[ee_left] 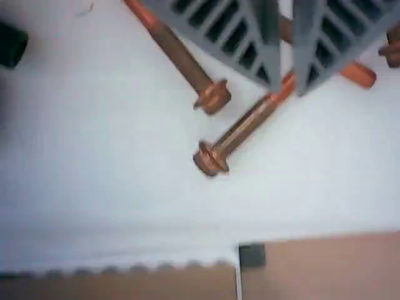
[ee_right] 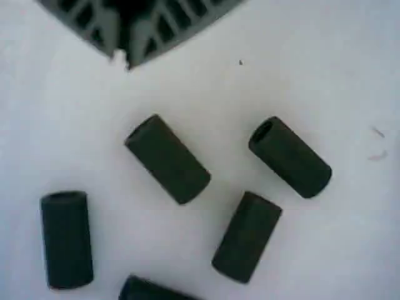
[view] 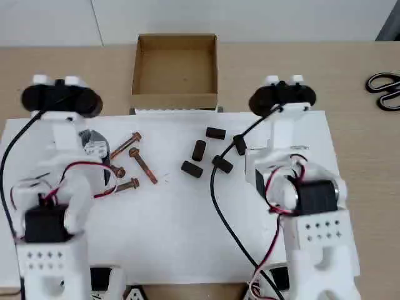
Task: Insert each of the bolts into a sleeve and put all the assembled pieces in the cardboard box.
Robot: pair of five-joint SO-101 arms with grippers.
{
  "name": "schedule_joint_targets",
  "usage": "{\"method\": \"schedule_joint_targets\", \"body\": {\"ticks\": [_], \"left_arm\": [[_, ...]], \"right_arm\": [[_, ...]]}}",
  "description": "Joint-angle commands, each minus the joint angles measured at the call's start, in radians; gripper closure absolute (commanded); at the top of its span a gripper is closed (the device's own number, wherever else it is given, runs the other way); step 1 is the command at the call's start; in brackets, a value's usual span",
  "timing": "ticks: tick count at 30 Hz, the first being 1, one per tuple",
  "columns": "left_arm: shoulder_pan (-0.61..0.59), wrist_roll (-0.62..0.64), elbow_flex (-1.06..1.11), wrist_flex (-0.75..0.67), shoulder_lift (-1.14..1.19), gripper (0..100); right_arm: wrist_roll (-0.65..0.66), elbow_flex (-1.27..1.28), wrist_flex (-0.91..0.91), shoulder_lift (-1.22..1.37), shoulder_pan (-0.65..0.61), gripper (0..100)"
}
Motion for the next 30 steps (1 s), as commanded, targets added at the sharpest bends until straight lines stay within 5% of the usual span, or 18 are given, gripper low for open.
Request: {"method": "schedule_joint_targets", "body": {"ticks": [1, 13, 30], "left_arm": [[-0.008, -0.040, -0.047, 0.032, 0.109, 99], [-0.008, -0.075, -0.042, 0.023, 0.370, 99], [-0.006, -0.077, -0.041, -0.028, 0.388, 90]], "right_arm": [[0.074, -0.043, 0.002, 0.105, -0.010, 99.5], [0.150, -0.301, -0.012, 0.541, -0.016, 99.3], [0.230, -0.555, -0.059, 0.977, -0.019, 90.4]]}}
